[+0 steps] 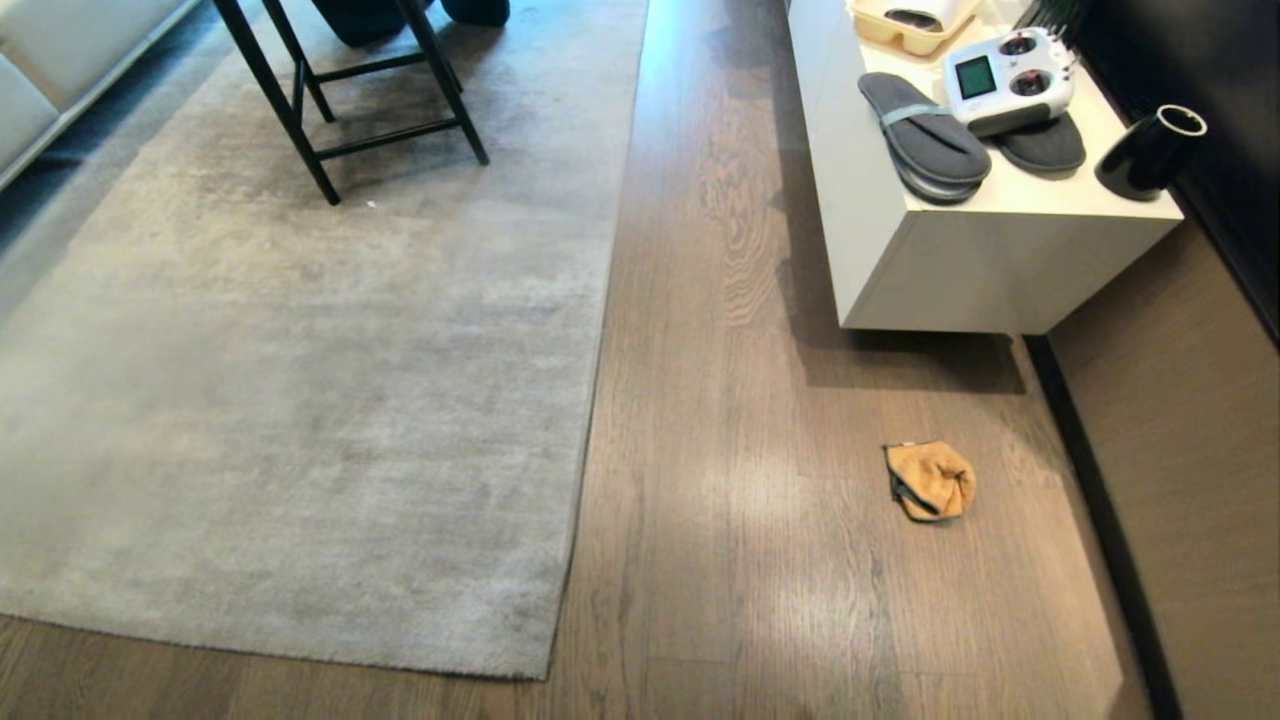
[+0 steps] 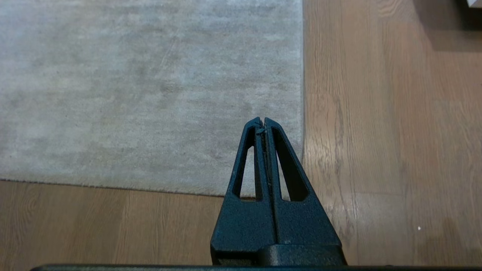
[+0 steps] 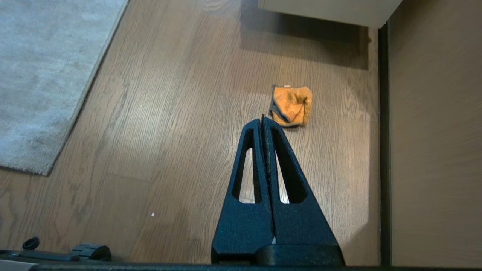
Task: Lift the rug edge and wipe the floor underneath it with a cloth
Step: Pick up the rag
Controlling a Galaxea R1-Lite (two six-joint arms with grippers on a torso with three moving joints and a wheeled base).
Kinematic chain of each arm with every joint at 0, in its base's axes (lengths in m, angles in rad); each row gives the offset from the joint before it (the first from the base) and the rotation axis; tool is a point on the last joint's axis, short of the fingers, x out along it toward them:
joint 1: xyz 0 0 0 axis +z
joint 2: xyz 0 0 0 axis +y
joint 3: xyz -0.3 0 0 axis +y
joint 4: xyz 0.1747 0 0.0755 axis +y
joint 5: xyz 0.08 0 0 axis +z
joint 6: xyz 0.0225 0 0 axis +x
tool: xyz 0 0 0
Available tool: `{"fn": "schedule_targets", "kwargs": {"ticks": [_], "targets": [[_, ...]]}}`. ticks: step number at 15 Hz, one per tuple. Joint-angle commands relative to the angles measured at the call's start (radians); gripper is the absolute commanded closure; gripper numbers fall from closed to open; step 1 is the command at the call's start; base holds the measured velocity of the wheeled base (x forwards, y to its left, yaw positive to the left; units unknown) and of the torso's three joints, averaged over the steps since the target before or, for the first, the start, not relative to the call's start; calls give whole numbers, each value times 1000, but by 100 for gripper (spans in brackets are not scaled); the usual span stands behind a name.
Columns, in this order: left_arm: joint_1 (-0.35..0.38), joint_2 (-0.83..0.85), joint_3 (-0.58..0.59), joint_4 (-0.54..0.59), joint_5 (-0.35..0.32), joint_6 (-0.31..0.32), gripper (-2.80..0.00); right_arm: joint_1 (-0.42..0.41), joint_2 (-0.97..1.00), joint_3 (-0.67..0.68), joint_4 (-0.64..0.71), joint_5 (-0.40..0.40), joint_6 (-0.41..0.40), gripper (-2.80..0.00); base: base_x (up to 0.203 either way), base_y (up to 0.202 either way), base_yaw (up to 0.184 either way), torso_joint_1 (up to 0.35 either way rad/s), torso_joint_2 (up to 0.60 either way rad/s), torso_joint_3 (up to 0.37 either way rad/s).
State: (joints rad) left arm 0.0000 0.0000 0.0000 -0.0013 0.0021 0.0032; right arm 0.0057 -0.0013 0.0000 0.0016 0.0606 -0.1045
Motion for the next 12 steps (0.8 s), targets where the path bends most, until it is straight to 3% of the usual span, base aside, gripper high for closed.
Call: {"fn": "schedule_targets", "kwargs": {"ticks": [1, 12], "targets": [[0, 0, 0, 0, 0, 0, 0, 0, 1, 0, 0, 1, -1, 0, 0, 0, 0, 2, 6, -193], [0, 0, 0, 0, 1, -2, 0, 0, 1, 0, 0, 1, -1, 0, 0, 0, 0, 3, 2, -199]]}}
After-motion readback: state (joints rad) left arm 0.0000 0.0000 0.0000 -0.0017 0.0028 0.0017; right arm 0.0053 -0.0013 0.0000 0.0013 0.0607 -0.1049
